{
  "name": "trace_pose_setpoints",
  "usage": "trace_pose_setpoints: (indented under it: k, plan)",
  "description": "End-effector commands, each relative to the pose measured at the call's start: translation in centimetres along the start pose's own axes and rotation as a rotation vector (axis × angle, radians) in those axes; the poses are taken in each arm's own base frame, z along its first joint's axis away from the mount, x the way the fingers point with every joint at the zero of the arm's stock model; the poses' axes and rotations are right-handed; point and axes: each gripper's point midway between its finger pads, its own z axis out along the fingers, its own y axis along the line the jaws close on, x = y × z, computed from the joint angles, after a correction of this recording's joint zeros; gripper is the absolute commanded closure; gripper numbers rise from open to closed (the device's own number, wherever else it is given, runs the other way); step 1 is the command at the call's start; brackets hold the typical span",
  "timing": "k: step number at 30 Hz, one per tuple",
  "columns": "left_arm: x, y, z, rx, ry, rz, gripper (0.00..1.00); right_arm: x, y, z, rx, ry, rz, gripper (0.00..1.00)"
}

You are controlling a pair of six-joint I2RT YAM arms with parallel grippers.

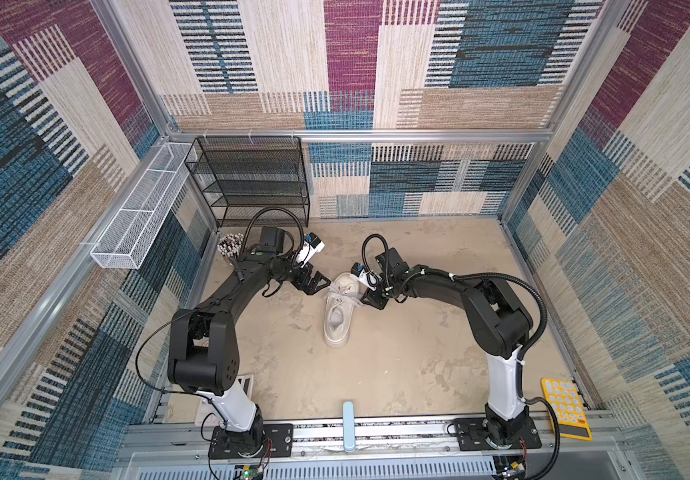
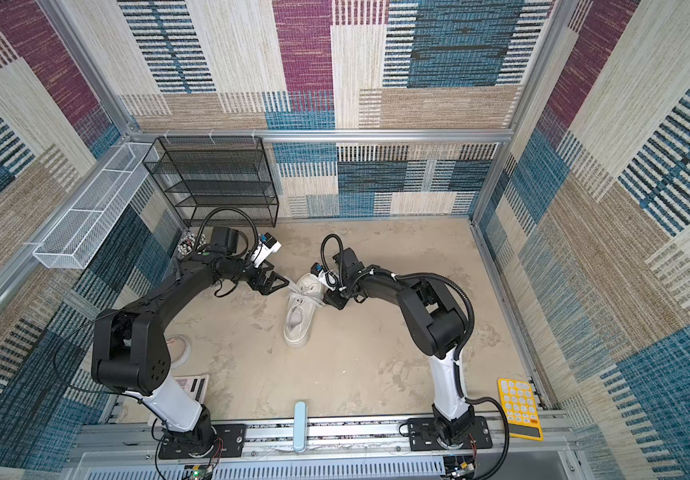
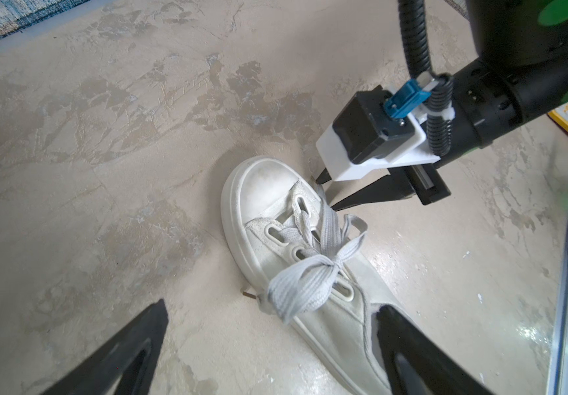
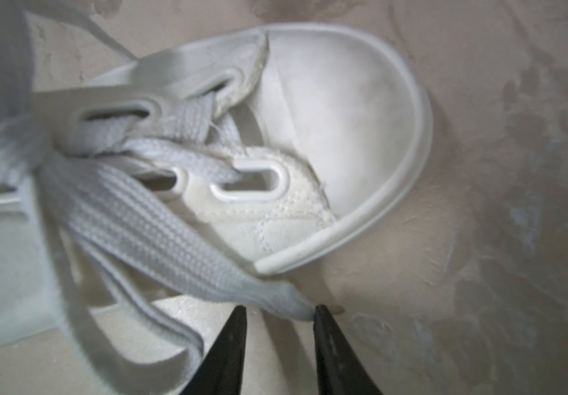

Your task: Tie the shoes

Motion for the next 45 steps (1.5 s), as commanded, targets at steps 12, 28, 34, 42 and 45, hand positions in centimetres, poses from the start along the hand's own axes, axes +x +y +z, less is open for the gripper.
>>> trace_pose_setpoints:
  k: [12,28,34,42,45]
  plan:
    - [0.8,0.0,-0.2,-0.009,0.036,-0.043,0.01,-0.5,-0.4,-1.7,0.064,-0.019,-0.004,1.0]
    - [1.5,-0.8,-0.7,0.001,0.05,-0.063,0.01,-0.5,-1.3,-0.2,0.083,-0.009,-0.117,0.53]
    - [2.1,-1.2,-1.4,-0.005,0.089,-0.079,0.01,-1.1,-0.7,0.7,0.035,-0.024,-0.157,0.54]
    - [3.3,-2.0,-2.7,-0.045,0.137,-0.182,0.02,-1.0,0.1,1.2,-0.016,-0.04,-0.165,0.72]
    - [3.2,-2.8,-2.7,-0.023,0.116,-0.261,0.03,-1.0,-0.2,1.2,-0.004,-0.033,-0.158,0.91]
